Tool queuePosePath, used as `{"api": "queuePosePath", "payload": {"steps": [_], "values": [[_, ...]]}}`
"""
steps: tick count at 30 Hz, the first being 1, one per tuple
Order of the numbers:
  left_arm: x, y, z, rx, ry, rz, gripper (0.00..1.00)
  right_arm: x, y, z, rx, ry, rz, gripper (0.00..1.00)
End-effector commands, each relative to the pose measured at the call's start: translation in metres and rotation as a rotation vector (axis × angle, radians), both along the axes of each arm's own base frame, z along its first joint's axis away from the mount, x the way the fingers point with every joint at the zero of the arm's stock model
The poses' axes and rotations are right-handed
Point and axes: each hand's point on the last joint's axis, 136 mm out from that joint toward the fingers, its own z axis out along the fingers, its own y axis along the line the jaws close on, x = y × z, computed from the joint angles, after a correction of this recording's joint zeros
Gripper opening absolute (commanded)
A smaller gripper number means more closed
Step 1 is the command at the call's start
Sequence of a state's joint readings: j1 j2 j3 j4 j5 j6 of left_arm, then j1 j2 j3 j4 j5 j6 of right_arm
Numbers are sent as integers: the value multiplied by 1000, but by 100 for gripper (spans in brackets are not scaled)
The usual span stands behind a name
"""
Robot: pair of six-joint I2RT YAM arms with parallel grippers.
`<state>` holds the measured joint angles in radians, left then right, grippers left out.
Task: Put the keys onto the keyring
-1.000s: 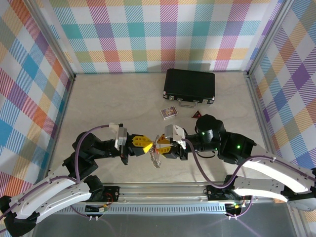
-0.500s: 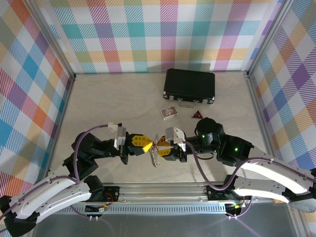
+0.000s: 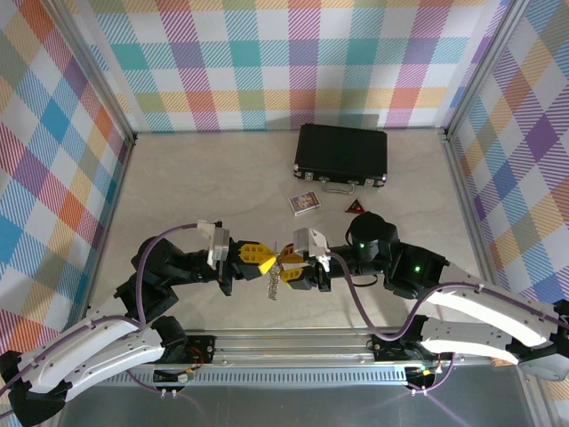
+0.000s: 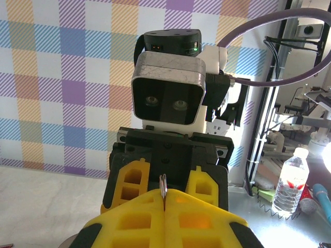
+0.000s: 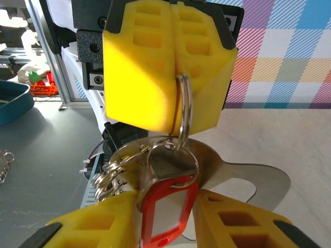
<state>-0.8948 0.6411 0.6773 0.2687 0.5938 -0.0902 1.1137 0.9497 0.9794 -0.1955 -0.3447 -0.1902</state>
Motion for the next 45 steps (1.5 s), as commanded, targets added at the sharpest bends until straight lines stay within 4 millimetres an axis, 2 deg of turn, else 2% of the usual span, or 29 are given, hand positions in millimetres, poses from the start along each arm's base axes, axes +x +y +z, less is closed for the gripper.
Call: {"api": "queuePosePath", "payload": {"steps": [1,8,13,21,45], "values": [[-9,6,22,-59,-49,-20,0,-4,4,8,40,4,26,33],[-9,5,19,-52,-42,-21,0,-2,3,7,43,-1,11,26],[-9,8,19,-50,-50,-9,0,2,1,5,32,-9,-12,13],[-9,10,16,-46,-51,-1,0,7,-5,5,7,-39,-52,0],[-3,5,2,18,-29,17,0,18,-10,4,-45,-114,-105,0]]}}
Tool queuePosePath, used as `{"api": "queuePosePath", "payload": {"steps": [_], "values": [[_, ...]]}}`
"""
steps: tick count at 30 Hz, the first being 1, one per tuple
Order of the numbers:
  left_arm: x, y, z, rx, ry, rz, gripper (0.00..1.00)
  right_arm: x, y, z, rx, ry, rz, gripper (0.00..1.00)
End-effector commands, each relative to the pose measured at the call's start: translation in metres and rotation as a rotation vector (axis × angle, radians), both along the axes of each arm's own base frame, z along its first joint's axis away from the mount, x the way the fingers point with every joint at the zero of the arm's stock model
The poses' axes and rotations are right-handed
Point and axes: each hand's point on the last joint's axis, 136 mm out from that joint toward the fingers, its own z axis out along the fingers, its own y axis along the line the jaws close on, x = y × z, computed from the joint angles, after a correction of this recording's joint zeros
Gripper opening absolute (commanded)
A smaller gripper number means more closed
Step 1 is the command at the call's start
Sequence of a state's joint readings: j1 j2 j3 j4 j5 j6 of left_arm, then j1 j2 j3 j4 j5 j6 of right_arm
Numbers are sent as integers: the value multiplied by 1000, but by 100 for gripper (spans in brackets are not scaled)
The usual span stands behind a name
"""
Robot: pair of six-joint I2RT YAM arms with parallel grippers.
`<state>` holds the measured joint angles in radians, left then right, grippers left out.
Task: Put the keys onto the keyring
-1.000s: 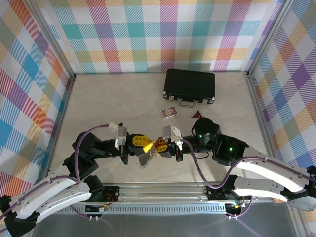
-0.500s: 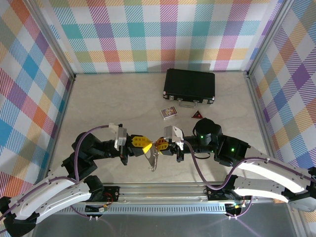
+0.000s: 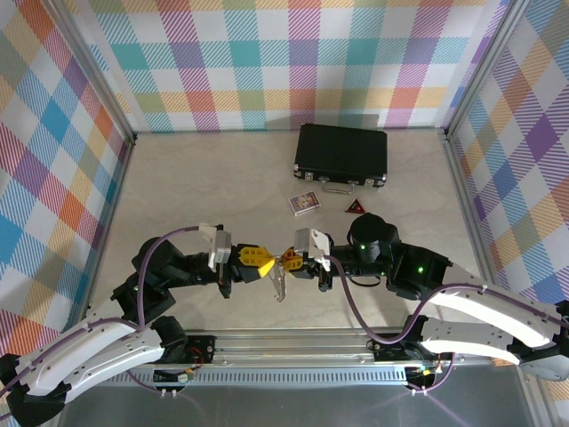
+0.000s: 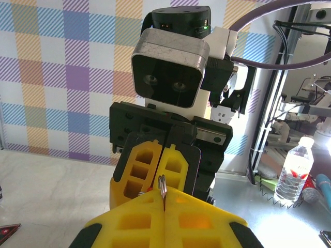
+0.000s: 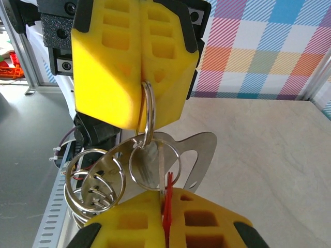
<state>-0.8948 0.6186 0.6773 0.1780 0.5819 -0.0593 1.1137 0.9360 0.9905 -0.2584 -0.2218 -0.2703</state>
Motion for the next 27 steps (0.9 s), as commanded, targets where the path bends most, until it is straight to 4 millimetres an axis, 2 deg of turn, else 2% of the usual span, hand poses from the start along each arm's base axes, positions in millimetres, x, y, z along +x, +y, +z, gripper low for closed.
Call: {"api": "queuePosePath", "payload": {"steps": [1,11,27], "values": [[-3,2,15,-32,-42,1,0,1,-2,10,4,-24,-6,0],[2,0,9,9,-39,18,0,-1,-2,11,7,-24,0,0],[12,0,-15,139,-28,77,0,1,-1,16,7,-37,-2,0]]}}
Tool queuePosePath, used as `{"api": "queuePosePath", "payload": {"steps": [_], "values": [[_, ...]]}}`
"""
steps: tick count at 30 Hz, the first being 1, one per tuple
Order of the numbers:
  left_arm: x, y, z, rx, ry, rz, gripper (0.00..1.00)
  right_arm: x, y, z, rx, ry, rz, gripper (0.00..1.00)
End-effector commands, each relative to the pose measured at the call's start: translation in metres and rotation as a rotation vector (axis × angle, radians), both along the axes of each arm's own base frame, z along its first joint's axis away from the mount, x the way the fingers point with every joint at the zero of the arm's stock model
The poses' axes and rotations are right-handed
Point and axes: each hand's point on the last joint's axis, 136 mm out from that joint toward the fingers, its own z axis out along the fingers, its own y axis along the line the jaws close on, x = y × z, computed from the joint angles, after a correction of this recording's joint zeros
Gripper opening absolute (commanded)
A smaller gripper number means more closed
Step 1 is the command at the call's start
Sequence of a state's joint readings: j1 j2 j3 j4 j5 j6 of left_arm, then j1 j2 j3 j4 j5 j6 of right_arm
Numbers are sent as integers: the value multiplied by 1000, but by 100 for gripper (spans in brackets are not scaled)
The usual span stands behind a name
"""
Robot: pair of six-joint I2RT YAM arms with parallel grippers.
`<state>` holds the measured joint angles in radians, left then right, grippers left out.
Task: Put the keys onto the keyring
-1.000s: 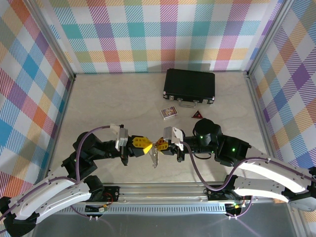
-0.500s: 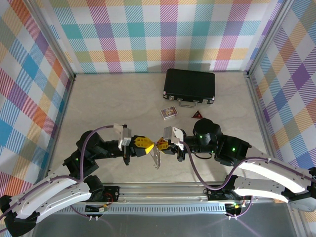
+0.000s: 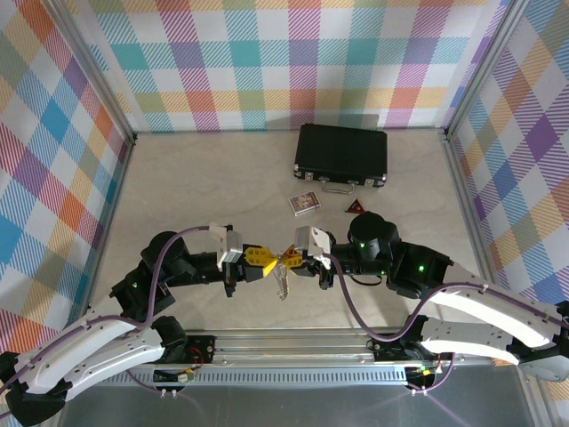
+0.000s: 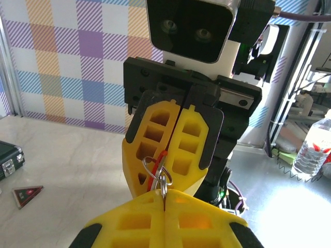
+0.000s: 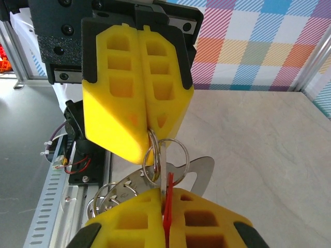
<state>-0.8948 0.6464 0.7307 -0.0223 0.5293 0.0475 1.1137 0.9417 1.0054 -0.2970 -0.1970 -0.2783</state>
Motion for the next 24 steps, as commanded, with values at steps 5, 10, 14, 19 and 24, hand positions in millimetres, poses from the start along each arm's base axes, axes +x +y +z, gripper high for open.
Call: {"api": "queuePosePath", "payload": {"steps": [5,10,14,19,24], "values": [[1,4,8,26,-31,27,0,0,0,21,31,-48,5,0],[3,9,3,61,-27,56,0,9,-3,21,18,-66,-44,0],[10,11,-6,98,-15,95,0,19,-7,22,-1,-89,-105,0],[17,12,-17,120,2,137,0,37,-12,19,-36,-112,-207,0],[27,12,-28,128,5,186,0,47,-15,13,-62,-121,-261,0]]}}
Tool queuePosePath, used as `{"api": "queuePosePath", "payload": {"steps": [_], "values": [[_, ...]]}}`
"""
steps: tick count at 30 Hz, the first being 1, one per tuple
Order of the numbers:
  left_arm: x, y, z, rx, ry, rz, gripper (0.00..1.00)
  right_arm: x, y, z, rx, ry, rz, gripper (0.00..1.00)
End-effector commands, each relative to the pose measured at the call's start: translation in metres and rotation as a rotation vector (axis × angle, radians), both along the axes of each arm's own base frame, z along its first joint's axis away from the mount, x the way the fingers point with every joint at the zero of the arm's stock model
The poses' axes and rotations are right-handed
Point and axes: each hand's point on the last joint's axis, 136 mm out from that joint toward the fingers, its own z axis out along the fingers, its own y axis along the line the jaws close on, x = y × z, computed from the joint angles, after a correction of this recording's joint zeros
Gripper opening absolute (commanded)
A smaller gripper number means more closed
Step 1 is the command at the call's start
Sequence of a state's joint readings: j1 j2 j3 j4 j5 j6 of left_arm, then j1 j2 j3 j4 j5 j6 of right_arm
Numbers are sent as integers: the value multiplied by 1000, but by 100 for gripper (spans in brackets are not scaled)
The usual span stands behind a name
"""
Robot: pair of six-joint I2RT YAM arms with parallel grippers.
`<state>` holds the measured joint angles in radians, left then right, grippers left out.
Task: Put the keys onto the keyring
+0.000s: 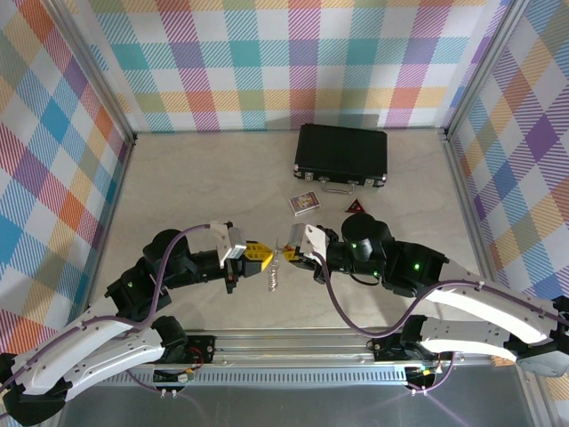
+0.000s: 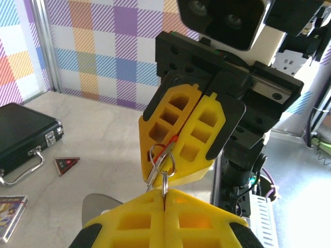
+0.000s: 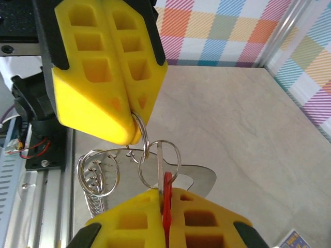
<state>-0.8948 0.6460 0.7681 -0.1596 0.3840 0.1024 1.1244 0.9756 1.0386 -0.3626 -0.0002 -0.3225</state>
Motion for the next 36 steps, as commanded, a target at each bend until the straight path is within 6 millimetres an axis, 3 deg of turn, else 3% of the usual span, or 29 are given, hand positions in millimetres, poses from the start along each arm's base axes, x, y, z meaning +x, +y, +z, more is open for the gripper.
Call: {"api": "queuePosePath", "payload": {"steps": [1,7,12,22,27,31,36], "values": [[8,3,-16,34,8,53,1,18,-10,24,31,-57,-104,0],[19,-2,-32,26,36,94,27,32,-15,16,-19,-74,-182,0],[34,-4,-47,18,81,160,38,39,-19,13,-41,-71,-229,0],[34,-8,-61,-4,124,153,55,73,-21,-12,-173,-36,-382,0],[37,0,-69,5,137,197,67,90,-14,-28,-184,41,-401,0],[51,15,-83,41,152,321,78,109,-8,-41,-201,84,-417,0],[64,29,-96,71,171,435,85,133,6,-55,-199,134,-408,0]]}}
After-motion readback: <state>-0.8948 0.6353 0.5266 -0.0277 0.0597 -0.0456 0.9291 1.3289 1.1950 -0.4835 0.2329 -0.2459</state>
